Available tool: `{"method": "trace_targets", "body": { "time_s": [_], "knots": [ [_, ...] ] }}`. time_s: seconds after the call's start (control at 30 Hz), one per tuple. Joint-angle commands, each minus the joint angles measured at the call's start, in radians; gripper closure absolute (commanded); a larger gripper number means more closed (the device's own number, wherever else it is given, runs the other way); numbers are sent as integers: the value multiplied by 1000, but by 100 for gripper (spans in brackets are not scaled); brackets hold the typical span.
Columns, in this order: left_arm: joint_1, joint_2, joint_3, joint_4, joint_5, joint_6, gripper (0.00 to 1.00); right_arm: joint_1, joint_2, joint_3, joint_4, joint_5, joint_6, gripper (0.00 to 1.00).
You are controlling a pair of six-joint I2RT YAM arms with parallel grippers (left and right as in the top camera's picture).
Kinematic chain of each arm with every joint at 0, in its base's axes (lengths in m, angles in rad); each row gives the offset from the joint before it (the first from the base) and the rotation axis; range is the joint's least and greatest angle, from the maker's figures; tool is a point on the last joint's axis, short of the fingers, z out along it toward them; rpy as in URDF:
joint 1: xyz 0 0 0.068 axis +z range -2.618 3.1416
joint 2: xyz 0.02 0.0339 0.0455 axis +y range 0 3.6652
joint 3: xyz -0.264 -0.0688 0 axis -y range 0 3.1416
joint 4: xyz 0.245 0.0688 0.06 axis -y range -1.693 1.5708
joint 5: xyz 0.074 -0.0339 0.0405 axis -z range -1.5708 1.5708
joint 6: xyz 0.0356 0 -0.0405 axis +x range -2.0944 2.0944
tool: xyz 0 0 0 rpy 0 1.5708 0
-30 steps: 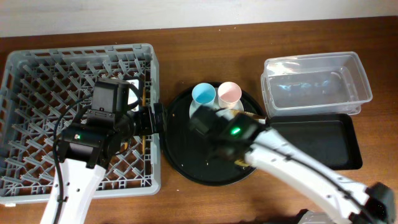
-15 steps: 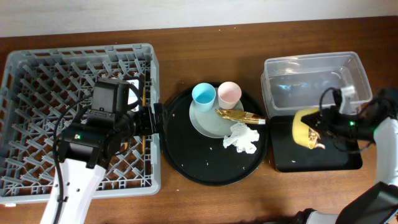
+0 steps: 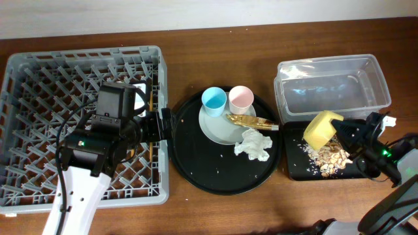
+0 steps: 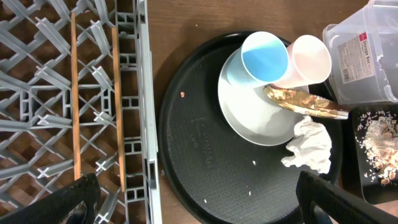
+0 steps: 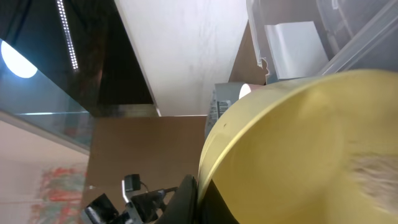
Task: Sort waste into correct bins and load items into the dishwasher rack
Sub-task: 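Tip the yellow bowl over the black tray to dump the scraps, then set the empty yellow bowl back on the round tray with the right gripper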
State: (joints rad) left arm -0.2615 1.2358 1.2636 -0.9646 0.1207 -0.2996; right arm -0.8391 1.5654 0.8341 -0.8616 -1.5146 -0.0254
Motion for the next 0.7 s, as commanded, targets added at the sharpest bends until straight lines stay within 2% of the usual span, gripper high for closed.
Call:
{"method": "trace_targets", "body": {
  "time_s": [0.0, 0.03, 0.07, 0.1, 0.17, 0.23, 0.27, 0.33, 0.37, 0.4, 0.43, 0.47, 0.57, 0.67],
  "knots": [
    [3, -8, 11, 1, 6, 2, 1, -7, 5, 0, -121, -37, 34, 96],
    [3, -8, 11, 1, 6, 2, 1, -6, 4, 0, -135, -38, 40, 96],
    [3, -8, 11, 1, 6, 2, 1, -6, 2, 0, -219, -37, 1, 96],
    [3, -8, 11, 1, 6, 2, 1, -8, 3, 0, -157, -37, 1, 96],
    [3, -8, 11, 1, 6, 2, 1, 0, -18, 8, -278, -16, -68, 96],
    [3, -8, 11, 1, 6, 2, 1, 31, -55, 89, -371, 109, -82, 96],
    [3, -8, 11, 1, 6, 2, 1, 92, -96, 206, -455, 220, -95, 96],
    [3, -8, 11, 1, 6, 2, 1, 285, -169, 441, -562, 459, -89, 96],
    [3, -8, 11, 1, 6, 2, 1, 415, -194, 521, -584, 602, -43, 96],
    [3, -8, 11, 1, 6, 2, 1, 617, -224, 550, -561, 755, 57, 96],
    [3, -8, 11, 1, 6, 2, 1, 814, -222, 550, -529, 814, 99, 96],
    [3, -8, 11, 1, 6, 2, 1, 904, -214, 550, -510, 825, 111, 96],
    [3, -8, 11, 1, 6, 2, 1, 1354, -116, 550, -362, 988, 277, 96],
    [3, -8, 11, 1, 6, 2, 1, 1548, -18, 550, -291, 1136, 383, 96]
  ]
}}
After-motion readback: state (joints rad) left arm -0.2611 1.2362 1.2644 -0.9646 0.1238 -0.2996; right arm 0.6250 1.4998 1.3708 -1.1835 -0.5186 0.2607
